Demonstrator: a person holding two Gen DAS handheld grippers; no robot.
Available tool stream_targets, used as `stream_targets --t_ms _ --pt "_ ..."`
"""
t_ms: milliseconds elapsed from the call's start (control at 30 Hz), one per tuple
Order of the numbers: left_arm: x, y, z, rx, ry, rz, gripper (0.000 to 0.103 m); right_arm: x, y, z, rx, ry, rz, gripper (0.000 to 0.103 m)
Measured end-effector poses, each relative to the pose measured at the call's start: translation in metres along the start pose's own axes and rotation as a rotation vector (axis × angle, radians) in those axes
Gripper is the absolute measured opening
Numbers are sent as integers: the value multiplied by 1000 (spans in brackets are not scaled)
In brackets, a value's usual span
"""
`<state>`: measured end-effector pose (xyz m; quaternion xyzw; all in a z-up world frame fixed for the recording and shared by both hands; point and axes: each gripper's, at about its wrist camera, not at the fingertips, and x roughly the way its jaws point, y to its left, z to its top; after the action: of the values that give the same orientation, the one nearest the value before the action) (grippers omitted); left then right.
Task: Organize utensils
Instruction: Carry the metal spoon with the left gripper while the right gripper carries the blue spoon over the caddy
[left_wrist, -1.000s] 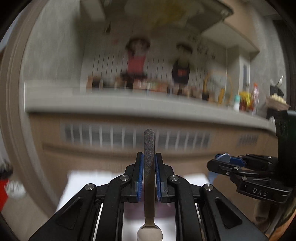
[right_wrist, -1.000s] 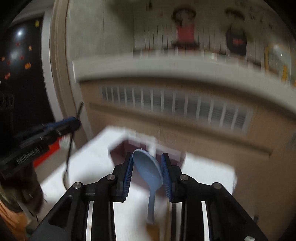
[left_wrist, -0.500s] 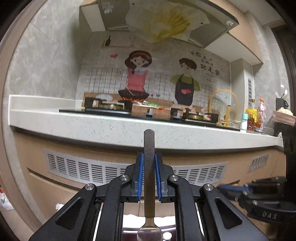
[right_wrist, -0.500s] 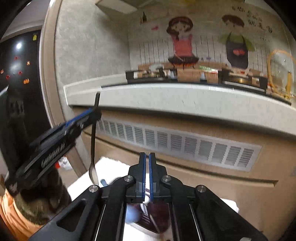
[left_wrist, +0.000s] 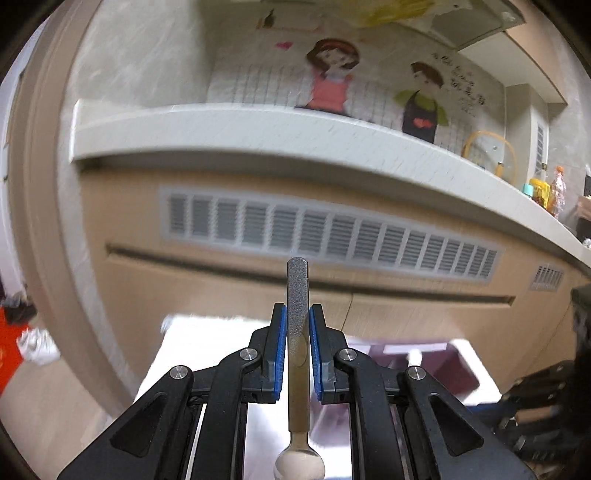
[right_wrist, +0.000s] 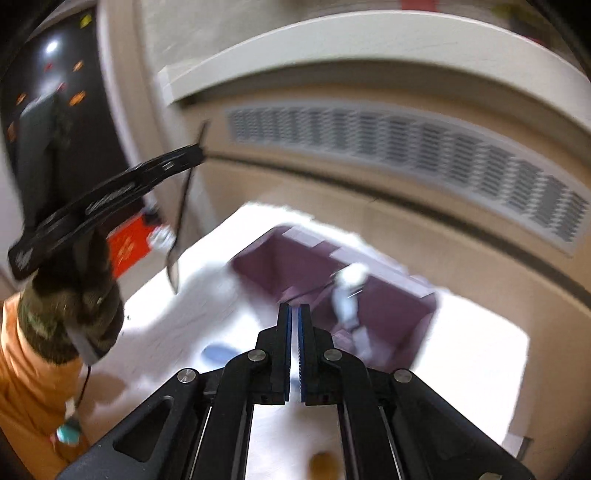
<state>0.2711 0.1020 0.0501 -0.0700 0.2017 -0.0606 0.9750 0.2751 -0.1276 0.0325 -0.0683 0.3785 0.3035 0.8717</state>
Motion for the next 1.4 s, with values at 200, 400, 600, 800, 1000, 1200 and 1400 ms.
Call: stream_targets --t_ms 200,400,600,800,1000,1200,1400 --pt "-21 26 -28 -32 55 13 12 56 64 -35 -214 185 69 59" --pt "-37 43 -39 -65 70 24 12 119 96 -44 -421 338 80 59" --pt "-45 51 -44 -86 82 21 12 162 87 -31 -401 443 73 58" --pt "-44 45 -47 -78 99 -2 12 133 87 -37 -332 413 87 7" --pt "-42 21 -46 -56 112 -33 12 84 66 -44 -168 335 79 6" --pt "-48 -8 -34 -17 83 -59 12 26 32 -40 -13 202 82 6" --pt "-64 -47 14 28 -43 -124 12 -39 13 -2 69 -24 99 6"
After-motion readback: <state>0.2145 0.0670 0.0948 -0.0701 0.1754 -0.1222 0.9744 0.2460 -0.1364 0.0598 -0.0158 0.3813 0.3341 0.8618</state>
